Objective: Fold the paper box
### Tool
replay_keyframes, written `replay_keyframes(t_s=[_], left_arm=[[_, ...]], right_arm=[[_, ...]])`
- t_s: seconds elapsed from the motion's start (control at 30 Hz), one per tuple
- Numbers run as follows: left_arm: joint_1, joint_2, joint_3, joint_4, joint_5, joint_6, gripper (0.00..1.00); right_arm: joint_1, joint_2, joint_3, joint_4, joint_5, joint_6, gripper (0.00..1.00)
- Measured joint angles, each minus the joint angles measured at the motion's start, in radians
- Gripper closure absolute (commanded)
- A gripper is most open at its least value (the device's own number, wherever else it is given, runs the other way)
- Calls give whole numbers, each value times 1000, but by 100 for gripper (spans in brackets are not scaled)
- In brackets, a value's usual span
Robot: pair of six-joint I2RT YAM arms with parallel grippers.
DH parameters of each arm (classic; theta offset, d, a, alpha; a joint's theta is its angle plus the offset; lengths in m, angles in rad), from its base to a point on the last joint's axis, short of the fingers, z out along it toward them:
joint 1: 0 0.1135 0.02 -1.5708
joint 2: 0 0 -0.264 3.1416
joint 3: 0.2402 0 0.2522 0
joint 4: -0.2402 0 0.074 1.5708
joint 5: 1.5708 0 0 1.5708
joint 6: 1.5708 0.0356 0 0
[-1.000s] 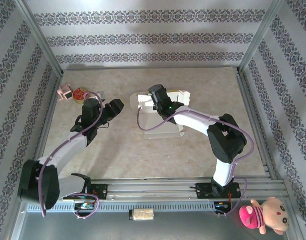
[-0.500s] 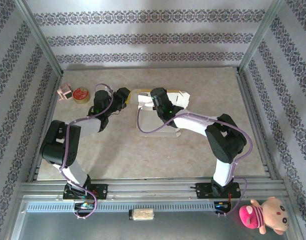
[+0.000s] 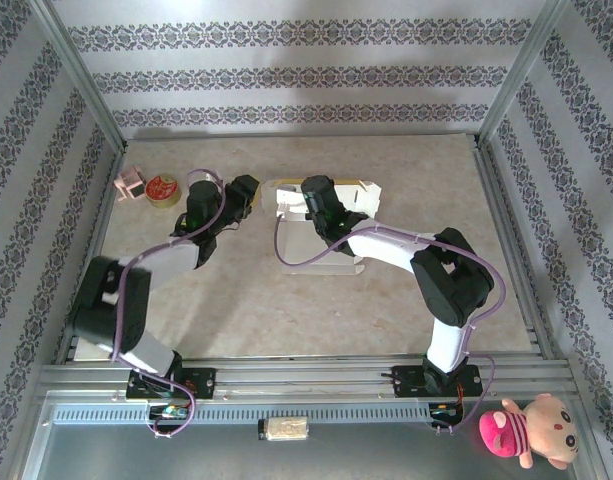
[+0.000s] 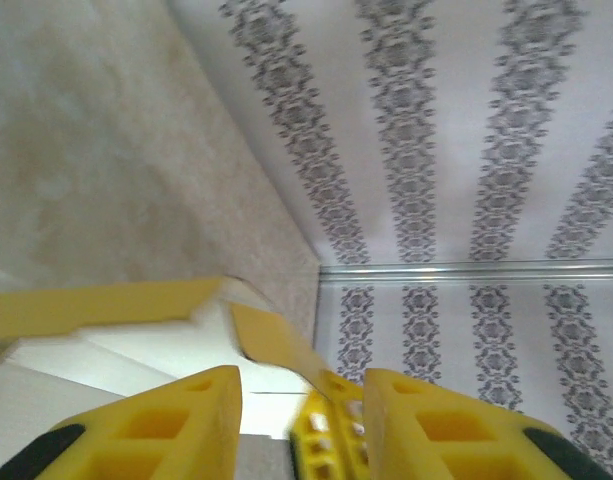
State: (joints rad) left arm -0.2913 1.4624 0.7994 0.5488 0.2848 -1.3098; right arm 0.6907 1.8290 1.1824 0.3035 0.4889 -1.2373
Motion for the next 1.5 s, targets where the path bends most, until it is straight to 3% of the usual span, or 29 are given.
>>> replay_keyframes(t_s=[0.17,0.47,0.7,1.03,1.5], left_arm=[[-34,-109,3,-15,-73,-21,61],[-34,134,4,95,-48,-186,58],[-34,261,72,145,-11,-222,58],[-34,326,94,192,15,-241,76],[-73,389,115,254,29,-262,76]], right_arm=[[-2,0,0,0,-1,4,89],[-2,0,0,-9,-7,5,89],[-2,0,0,-15,-7,8,89],[-2,0,0,-16,-8,8,89],[-24,13,0,-38,-5,37,89]])
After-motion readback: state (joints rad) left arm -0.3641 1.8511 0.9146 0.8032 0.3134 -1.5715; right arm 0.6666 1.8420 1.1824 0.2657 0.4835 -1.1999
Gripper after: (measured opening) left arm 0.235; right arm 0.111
